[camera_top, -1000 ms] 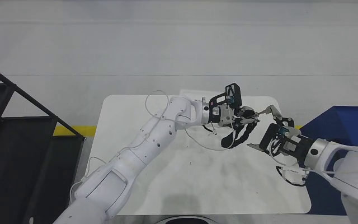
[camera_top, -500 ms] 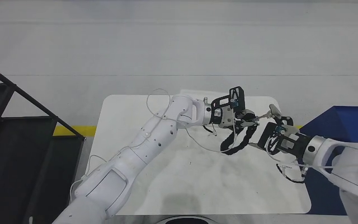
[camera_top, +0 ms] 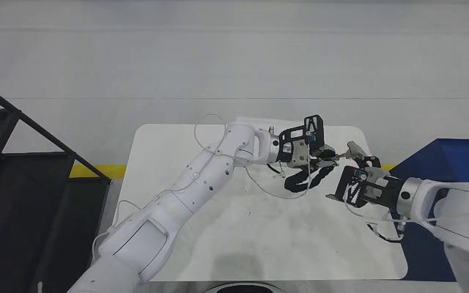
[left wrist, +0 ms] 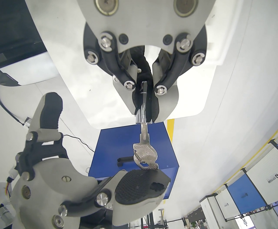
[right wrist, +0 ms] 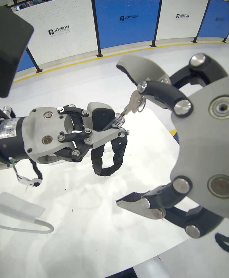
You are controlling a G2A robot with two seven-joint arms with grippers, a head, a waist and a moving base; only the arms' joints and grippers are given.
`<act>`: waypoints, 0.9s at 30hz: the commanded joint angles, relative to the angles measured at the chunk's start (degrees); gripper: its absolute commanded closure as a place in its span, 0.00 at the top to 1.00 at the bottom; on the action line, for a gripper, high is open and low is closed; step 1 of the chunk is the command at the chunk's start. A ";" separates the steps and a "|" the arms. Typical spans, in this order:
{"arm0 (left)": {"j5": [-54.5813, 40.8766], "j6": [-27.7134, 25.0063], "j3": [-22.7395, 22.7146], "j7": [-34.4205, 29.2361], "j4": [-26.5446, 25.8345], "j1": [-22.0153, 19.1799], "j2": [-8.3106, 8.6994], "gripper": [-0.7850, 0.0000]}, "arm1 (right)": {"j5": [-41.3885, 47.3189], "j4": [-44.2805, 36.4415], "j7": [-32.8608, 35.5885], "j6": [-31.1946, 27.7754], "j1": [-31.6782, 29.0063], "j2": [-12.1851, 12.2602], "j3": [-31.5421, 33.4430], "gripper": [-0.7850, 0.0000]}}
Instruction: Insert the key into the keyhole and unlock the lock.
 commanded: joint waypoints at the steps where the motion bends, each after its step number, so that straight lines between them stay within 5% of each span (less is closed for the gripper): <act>1: 0.06 -0.66 0.21 -0.22 0.17 -0.15 -0.03 0.00 | 0.42 0.66 -0.48 -0.06 0.26 0.10 0.74 1.00; 7: -0.19 -3.92 0.07 -3.01 0.37 -0.83 0.32 0.00 | 2.26 4.18 -3.22 -7.57 1.43 0.82 3.14 1.00; 17: -4.69 -4.65 0.52 -9.33 -4.69 -1.16 3.83 0.00 | 3.01 5.94 -9.02 -7.57 3.29 4.09 0.83 1.00; 19: -6.21 -4.65 0.27 -10.99 -5.72 -1.12 4.84 0.00 | 2.95 6.04 -9.91 -7.57 3.55 4.76 0.14 0.56; 20: -7.05 -4.65 0.12 -11.59 -6.30 -0.99 5.32 0.00 | 2.70 6.05 -10.27 -7.57 3.72 5.08 -0.14 0.49; 27: -11.57 -4.65 0.14 -14.67 -9.46 0.00 7.80 0.00 | 0.61 6.40 -15.23 -7.57 4.75 6.61 -0.82 0.38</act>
